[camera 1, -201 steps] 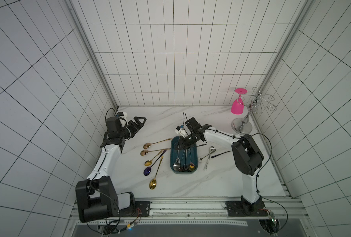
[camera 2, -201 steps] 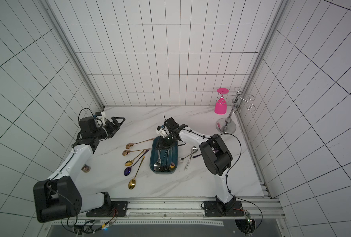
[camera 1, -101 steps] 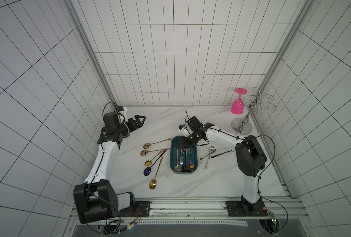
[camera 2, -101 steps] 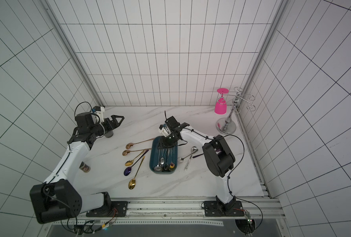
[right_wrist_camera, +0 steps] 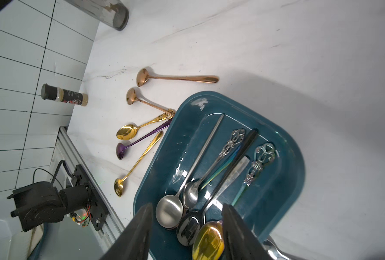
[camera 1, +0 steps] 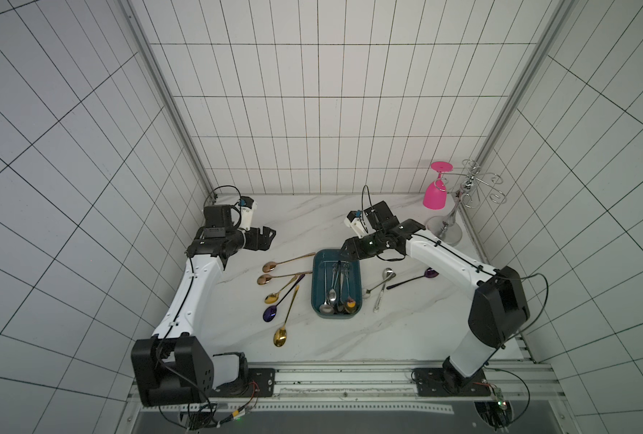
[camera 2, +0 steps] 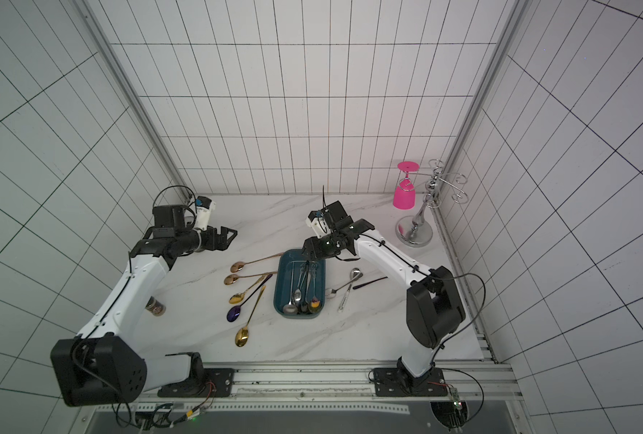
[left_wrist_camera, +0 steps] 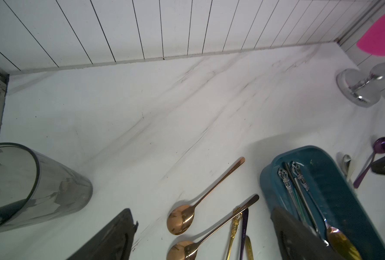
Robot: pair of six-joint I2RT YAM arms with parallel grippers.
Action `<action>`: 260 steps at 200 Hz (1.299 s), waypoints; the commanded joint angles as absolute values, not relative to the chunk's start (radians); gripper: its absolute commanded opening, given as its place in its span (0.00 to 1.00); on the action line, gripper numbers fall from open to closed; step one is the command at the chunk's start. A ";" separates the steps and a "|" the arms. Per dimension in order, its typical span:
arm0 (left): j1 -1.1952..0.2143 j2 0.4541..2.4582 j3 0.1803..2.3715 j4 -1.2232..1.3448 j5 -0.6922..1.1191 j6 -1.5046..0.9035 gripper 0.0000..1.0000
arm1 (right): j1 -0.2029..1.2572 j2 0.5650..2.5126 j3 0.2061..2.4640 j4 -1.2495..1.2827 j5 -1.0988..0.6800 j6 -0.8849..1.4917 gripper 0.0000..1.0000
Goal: Put the spoon into the storage box
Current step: Place the spoon in the storage box, then pick up the spoon from the center of the board.
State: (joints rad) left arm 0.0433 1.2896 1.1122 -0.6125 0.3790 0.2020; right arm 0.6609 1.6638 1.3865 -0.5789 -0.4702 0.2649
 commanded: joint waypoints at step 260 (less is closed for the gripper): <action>-0.269 1.841 1.384 -0.918 -0.120 0.583 0.69 | 0.373 1.012 1.034 -0.674 -0.154 0.135 0.94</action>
